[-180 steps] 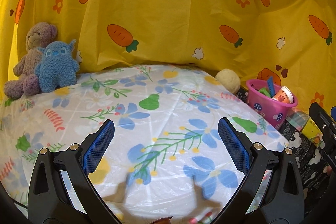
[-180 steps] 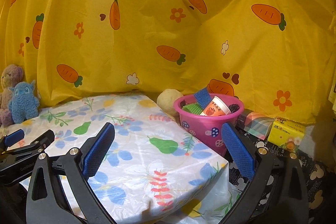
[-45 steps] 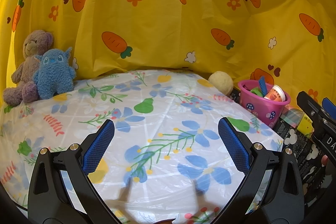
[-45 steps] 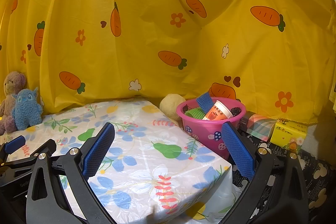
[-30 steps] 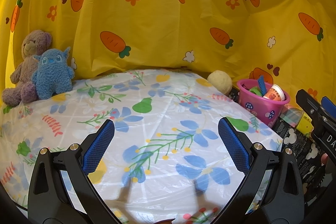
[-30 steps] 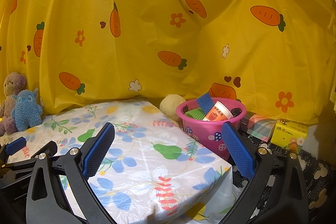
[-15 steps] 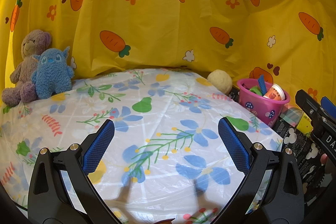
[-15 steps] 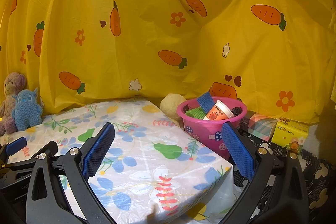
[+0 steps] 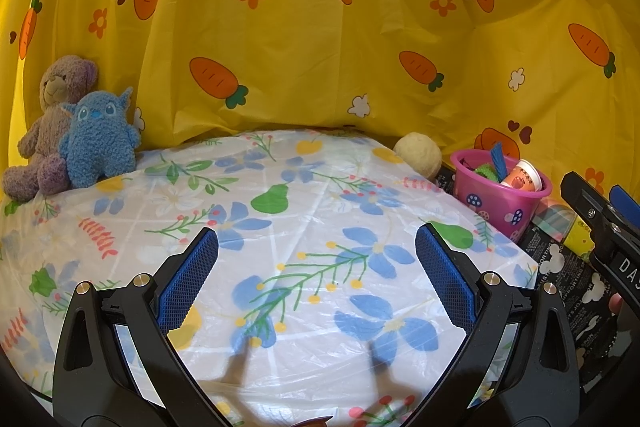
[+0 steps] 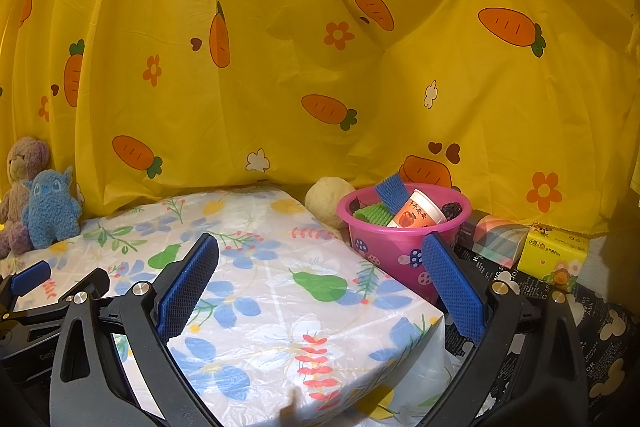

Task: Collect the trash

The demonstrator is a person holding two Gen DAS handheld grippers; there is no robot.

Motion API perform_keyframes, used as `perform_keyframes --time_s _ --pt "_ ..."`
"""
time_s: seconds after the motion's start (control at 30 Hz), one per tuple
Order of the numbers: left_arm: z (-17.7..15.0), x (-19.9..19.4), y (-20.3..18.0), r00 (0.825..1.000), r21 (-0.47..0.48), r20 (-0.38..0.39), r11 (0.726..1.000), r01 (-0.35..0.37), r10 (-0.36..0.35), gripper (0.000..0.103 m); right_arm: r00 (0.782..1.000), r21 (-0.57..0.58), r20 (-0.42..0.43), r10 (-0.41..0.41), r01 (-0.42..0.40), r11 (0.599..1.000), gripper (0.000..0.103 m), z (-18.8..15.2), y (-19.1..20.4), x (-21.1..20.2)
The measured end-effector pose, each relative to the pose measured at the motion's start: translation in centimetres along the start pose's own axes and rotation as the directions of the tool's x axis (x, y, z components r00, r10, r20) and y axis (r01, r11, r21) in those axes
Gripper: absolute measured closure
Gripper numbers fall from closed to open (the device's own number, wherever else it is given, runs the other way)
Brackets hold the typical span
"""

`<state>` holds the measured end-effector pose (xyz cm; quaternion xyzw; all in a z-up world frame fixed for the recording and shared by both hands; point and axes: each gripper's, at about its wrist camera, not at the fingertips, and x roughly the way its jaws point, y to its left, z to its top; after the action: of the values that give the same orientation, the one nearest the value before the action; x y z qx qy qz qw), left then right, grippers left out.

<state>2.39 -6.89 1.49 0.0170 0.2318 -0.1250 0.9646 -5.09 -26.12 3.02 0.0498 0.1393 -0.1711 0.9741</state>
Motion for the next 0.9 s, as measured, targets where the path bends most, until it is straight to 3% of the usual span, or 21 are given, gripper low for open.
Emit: perform_keyframes --time_s 0.4,0.53,0.9 --pt "-0.27 -0.16 0.24 1.0 -0.009 0.011 1.0 0.01 -0.01 0.006 1.0 0.003 -0.003 0.0 0.0 1.0 0.005 -0.24 0.05 0.16" --pt "-0.31 -0.37 0.47 1.0 -0.002 0.026 1.0 -0.015 0.015 0.016 1.0 0.004 -0.004 0.002 -0.002 1.0 0.005 -0.41 0.18 0.2" --pt "-0.36 -0.39 0.6 1.0 -0.003 0.028 1.0 0.005 -0.005 0.015 1.0 0.003 -0.006 0.005 -0.005 1.0 0.005 -0.67 0.13 0.33"
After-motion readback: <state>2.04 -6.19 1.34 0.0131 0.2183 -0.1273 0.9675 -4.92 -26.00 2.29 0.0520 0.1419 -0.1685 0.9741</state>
